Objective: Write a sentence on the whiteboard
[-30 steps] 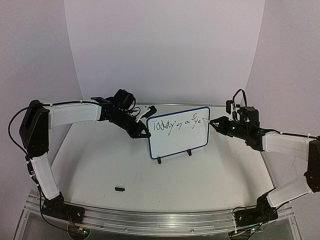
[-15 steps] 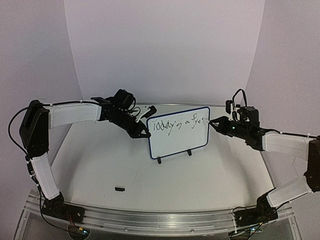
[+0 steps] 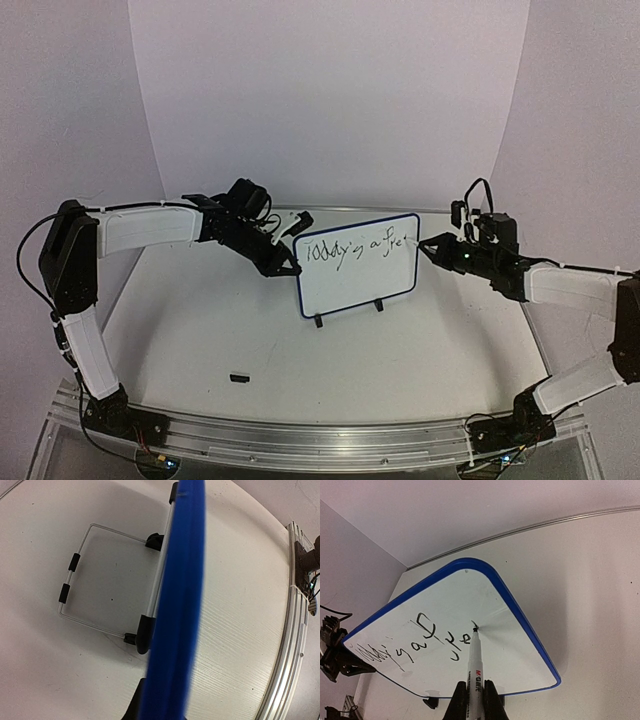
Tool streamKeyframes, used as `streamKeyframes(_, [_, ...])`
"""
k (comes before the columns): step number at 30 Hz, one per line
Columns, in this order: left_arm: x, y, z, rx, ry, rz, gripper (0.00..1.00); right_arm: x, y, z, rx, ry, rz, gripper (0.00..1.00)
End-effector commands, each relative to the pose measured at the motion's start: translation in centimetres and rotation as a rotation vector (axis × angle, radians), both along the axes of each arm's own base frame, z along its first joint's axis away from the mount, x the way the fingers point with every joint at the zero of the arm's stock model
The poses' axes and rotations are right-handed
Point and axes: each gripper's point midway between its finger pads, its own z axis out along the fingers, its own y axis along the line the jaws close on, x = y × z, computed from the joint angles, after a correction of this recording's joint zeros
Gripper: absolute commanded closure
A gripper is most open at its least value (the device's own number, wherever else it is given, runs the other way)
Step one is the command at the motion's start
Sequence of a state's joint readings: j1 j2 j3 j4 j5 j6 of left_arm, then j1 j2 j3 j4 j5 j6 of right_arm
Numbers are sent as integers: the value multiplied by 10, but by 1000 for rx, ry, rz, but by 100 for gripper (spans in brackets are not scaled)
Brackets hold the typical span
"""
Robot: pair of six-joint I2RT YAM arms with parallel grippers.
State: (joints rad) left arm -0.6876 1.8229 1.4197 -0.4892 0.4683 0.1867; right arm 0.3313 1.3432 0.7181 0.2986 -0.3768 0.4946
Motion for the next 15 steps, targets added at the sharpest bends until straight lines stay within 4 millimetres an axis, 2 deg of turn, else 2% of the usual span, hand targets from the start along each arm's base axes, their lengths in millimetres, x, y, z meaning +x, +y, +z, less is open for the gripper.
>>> streamKeyframes(1, [8,1,4,30,-46,3,100,4,2,0,4,-4,11,100])
streamKeyframes(6, [8,1,4,30,-45,4,100,3,2,-4,1,5,11,100])
streamKeyframes(15, [8,2,4,32,-46,5,100,5,-14,-5,-35,4,-75,100])
